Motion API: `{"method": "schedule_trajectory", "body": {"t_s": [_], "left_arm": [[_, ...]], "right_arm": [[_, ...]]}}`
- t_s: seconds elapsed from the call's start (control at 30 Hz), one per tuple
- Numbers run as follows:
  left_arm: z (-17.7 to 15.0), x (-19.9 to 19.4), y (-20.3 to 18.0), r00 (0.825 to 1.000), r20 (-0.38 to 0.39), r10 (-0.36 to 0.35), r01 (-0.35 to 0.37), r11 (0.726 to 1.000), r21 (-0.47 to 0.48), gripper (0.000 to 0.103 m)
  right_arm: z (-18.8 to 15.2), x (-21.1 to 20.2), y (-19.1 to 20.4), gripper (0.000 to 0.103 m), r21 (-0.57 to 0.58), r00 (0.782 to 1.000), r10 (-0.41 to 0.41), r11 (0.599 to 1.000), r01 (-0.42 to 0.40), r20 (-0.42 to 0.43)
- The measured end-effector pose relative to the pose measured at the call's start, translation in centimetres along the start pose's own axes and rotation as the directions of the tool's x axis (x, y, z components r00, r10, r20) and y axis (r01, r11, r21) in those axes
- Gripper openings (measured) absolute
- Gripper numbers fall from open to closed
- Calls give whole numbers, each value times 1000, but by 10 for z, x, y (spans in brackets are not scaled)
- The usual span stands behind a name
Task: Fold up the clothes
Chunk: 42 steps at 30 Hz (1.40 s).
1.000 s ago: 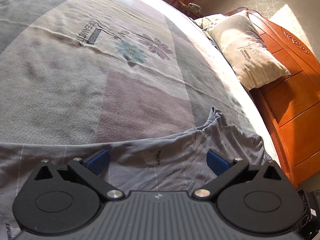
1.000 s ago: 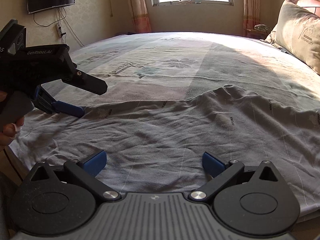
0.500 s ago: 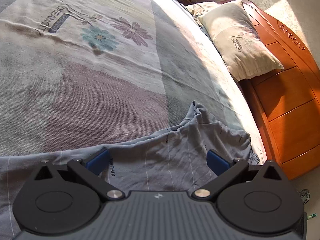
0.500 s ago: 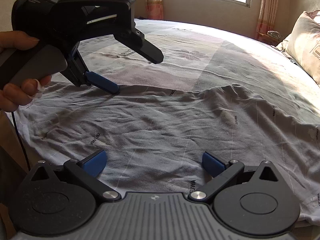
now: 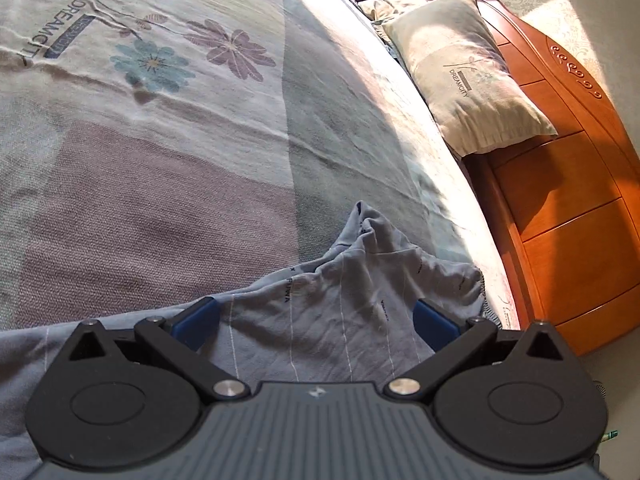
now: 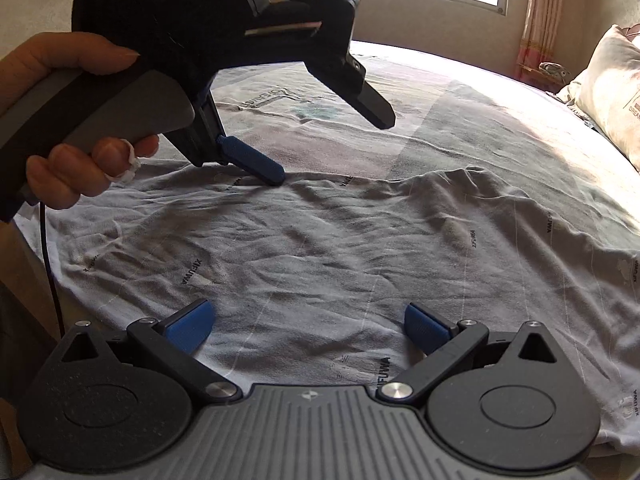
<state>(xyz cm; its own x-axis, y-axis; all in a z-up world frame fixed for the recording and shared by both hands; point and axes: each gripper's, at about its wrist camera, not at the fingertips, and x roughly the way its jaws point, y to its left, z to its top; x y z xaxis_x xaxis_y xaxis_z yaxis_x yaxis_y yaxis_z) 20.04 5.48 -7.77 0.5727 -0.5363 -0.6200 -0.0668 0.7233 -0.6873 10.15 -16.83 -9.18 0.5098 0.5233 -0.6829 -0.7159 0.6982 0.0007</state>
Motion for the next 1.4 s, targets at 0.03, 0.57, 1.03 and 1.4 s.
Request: {"method": "schedule_trajectory", "body": {"t_s": [0.03, 0.57, 1.03, 1.4], "left_arm": [[2, -4, 0, 1000, -3, -6, 6, 1000, -31, 102], [-68, -116, 33, 975, -22, 222, -222, 975, -11, 102], [-77, -190, 102, 950, 110, 291, -267, 944, -195, 102], [-68, -223, 154, 917, 184, 353, -292, 911, -292, 102]], "right_arm": [[0, 0, 0, 103, -1, 1000, 2, 1000, -2, 0], [-2, -1, 1, 103, -7, 1000, -6, 1000, 6, 10], [-1, -1, 1, 103, -8, 1000, -9, 1000, 9, 9], [-1, -1, 2, 103, -8, 1000, -11, 1000, 11, 7]]}}
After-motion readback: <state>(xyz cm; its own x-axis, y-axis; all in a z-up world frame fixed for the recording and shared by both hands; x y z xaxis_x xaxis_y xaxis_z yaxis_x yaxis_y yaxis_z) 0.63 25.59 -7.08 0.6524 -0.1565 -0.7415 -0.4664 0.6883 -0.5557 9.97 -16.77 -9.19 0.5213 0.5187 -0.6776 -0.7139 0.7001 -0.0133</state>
